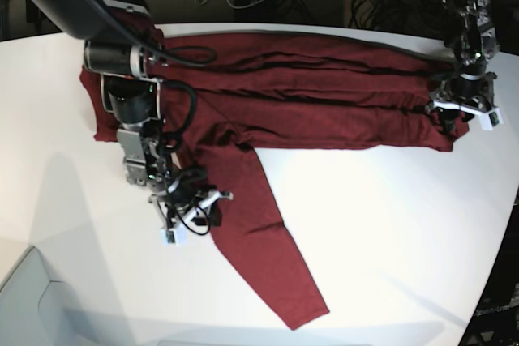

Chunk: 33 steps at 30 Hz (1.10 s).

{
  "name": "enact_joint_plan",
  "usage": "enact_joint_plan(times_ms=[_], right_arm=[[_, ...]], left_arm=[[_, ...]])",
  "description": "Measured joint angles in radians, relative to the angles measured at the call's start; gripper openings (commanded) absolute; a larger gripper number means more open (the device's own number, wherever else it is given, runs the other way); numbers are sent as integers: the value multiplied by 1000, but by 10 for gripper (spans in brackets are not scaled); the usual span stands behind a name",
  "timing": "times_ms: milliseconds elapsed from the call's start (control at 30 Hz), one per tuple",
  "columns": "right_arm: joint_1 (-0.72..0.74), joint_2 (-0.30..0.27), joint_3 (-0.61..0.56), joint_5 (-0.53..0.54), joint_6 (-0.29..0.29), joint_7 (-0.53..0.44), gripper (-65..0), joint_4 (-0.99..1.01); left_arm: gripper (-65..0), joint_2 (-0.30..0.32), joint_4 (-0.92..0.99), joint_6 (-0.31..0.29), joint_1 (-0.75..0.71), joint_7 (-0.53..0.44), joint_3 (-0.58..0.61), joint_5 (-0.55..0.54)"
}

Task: Layout the t-shirt on the table in an organized manner, then fold the t-shirt properly
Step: 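Grasp the sleeve cuff with the right gripper, then carry the sleeve up across the folded strip with the right gripper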

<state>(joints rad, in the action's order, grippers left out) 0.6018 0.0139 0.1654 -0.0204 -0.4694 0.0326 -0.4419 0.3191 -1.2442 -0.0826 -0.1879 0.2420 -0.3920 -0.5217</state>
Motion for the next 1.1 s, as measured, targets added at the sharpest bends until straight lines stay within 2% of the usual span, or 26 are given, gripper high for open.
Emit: enact_joint_plan(times_ms=[67,200,267,300,433,533,600,833,1000,1100], right_arm=[[-2,0,0,2,0,5,-650,1],[-2,0,-3,2,0,15,-650,-4],[-16,6,-3,-4,-1,54,-650,-51],[-36,7,-5,-7,-17,81,-650,-94],[-174,53,-5,-30,-141,236,-650,-375],[-278,111,-19,-40,-183,331,-650,-616],[-315,133,-68,-27,-219,369,-650,-751],[-459,136,-302,-26,-220,446,-650,-1044],[-549,134,-474,-25,-222,447,-650,-1108],[-600,135,-533,-25,-222,443,-650,-1110]], left_arm=[[-323,0,1,0,0,0,0,0],[-323,0,1,0,0,-2,0,0],[-323,0,1,0,0,-2,0,0],[-323,0,0,0,0,-2,0,0],[-323,1,-1,0,1,6,-1,0],[-323,2,0,0,0,4,-1,0],[-323,2,0,0,2,2,-1,0],[-323,2,0,0,2,5,-1,0],[-322,2,-1,0,2,3,-1,0],[-322,2,-2,0,2,3,-1,0]])
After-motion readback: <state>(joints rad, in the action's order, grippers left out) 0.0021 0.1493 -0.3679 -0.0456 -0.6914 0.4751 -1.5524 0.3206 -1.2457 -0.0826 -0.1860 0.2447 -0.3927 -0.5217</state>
